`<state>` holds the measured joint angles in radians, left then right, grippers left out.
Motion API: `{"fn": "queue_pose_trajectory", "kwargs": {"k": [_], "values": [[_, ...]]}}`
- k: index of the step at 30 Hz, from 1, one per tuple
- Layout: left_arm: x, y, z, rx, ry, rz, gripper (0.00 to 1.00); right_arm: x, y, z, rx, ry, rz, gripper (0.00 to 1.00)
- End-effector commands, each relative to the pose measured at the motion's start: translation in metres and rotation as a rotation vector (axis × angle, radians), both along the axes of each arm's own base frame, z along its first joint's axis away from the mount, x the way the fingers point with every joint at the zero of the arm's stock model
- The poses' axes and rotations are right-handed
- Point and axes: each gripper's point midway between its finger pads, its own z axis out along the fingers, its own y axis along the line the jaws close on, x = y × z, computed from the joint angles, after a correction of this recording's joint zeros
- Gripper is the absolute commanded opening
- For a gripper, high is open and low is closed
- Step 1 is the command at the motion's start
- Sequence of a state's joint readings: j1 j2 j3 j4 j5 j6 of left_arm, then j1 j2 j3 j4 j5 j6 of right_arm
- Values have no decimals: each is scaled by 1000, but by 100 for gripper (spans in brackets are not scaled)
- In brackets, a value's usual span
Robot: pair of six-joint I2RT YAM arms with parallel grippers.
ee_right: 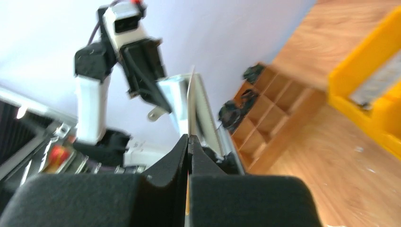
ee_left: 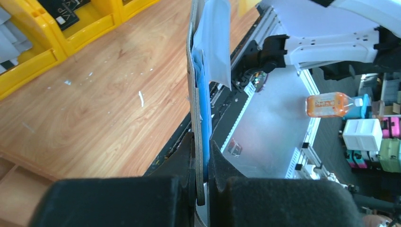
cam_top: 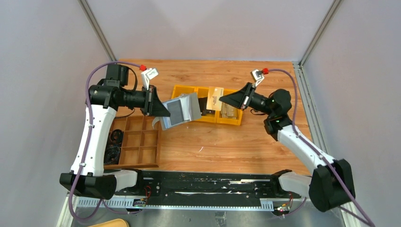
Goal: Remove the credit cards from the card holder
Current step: Remove the credit card from the card holder, then place the credit card in the storage box.
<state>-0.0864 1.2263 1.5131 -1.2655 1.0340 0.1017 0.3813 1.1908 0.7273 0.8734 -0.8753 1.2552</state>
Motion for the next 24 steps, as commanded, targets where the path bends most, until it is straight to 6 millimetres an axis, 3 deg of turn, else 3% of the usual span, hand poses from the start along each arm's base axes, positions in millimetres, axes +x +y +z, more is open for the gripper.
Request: {"fn": "queue_pose_trajectory", "kwargs": {"k": [1,5,13,24], "values": [[9,8,-3,55,-56,22,0,21,-41,-65,-301,112,-202,0],[9,8,-2,53,-71,12,0,38,-70,-103,-544,144,-370,0],[7,8,-2,58,-72,18,0,71,-82,-160,-717,214,-437,0],[3,10,-2,69,-90,27,0,121,-87,-197,-852,228,-486,0]]}}
